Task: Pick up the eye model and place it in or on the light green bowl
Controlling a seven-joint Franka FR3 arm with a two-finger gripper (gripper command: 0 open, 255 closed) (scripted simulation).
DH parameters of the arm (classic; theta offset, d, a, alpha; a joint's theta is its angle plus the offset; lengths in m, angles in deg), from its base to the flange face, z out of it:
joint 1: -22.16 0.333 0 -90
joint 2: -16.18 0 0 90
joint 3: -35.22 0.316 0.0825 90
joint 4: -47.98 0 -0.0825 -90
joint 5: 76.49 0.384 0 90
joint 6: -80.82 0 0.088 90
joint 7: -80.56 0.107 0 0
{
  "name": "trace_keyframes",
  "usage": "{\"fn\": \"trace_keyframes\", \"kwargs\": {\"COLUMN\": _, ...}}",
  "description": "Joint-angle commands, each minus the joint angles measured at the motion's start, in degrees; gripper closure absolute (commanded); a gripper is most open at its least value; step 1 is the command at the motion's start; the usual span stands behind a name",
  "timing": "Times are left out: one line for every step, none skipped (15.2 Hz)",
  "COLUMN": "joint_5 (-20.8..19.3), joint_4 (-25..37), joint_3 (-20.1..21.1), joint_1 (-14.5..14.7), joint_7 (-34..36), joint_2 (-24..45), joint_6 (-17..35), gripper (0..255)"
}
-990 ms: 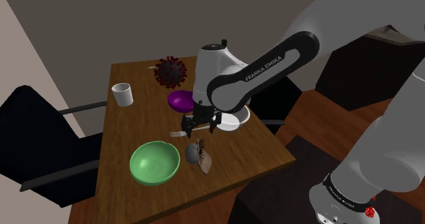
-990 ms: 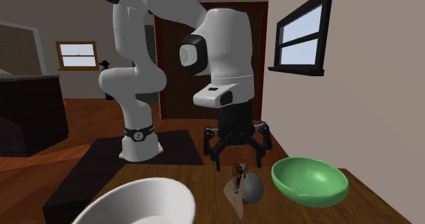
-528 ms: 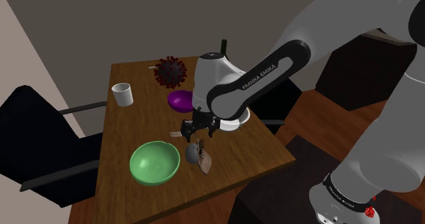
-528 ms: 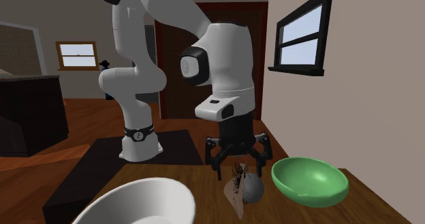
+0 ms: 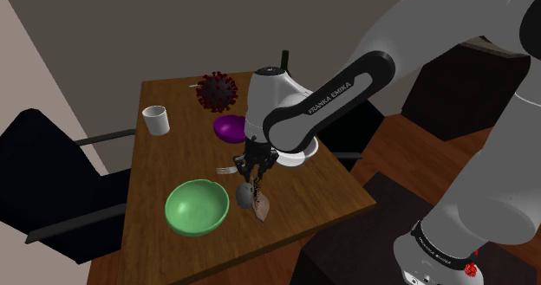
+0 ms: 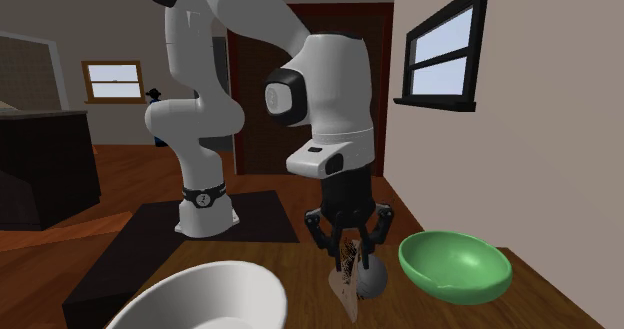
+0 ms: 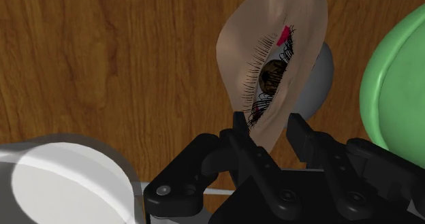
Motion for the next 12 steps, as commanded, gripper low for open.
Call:
{"fn": "trace_keyframes", "kwargs": {"joint_5": 0.00, "joint_4": -0.01, "joint_3": 0.00, "joint_1": 0.00, "joint_7": 0.00, "joint_2": 0.01, "joint_6": -0.01, "gripper": 255}}
{"fn": "trace_keyframes", "kwargs": {"joint_5": 0.00, "joint_4": -0.01, "joint_3": 0.00, "joint_1": 0.00, "joint_7": -0.01, "joint_2": 0.01, "joint_6": -0.01, "gripper": 255}}
{"fn": "trace_keyframes", "kwargs": {"joint_5": 0.00, "joint_4": -0.01, "joint_3": 0.00, "joint_1": 0.00, "joint_7": -0.01, "joint_2": 0.01, "joint_6": -0.01, "gripper": 255}}
{"fn": "trace_keyframes", "kwargs": {"joint_5": 0.00, "joint_4": -0.02, "joint_3": 0.00, "joint_1": 0.00, "joint_7": -0.01, "joint_2": 0.00, "joint_6": 0.00, "gripper": 255}}
{"fn": "trace_keyframes", "kwargs": {"joint_5": 0.00, "joint_4": -0.02, "joint_3": 0.00, "joint_1": 0.00, "joint_7": -0.01, "joint_2": 0.00, "joint_6": -0.01, "gripper": 255}}
{"fn": "trace_keyframes", "kwargs": {"joint_5": -0.01, "joint_4": -0.02, "joint_3": 0.00, "joint_1": 0.00, "joint_7": 0.00, "joint_2": 0.01, "joint_6": 0.00, "gripper": 255}}
{"fn": "trace_keyframes", "kwargs": {"joint_5": 0.39, "joint_4": 0.15, "joint_3": 0.09, "joint_1": -0.07, "joint_7": -0.24, "joint_2": -0.63, "joint_6": -0.75, "gripper": 255}}
{"fn": "trace_keyframes", "kwargs": {"joint_5": 0.75, "joint_4": 0.33, "joint_3": 0.17, "joint_1": -0.15, "joint_7": -0.45, "joint_2": -1.25, "joint_6": -1.51, "gripper": 255}}
{"fn": "trace_keyframes", "kwargs": {"joint_5": 1.11, "joint_4": 0.53, "joint_3": 0.24, "joint_1": -0.21, "joint_7": -0.67, "joint_2": -1.87, "joint_6": -2.27, "gripper": 255}}
{"fn": "trace_keyframes", "kwargs": {"joint_5": 1.45, "joint_4": 0.74, "joint_3": 0.30, "joint_1": -0.27, "joint_7": -0.87, "joint_2": -2.47, "joint_6": -3.03, "gripper": 255}}
{"fn": "trace_keyframes", "kwargs": {"joint_5": 1.78, "joint_4": 0.96, "joint_3": 0.34, "joint_1": -0.32, "joint_7": -1.07, "joint_2": -3.06, "joint_6": -3.80, "gripper": 255}}
{"fn": "trace_keyframes", "kwargs": {"joint_5": 2.09, "joint_4": 1.19, "joint_3": 0.38, "joint_1": -0.36, "joint_7": -1.25, "joint_2": -3.64, "joint_6": -4.57, "gripper": 255}}
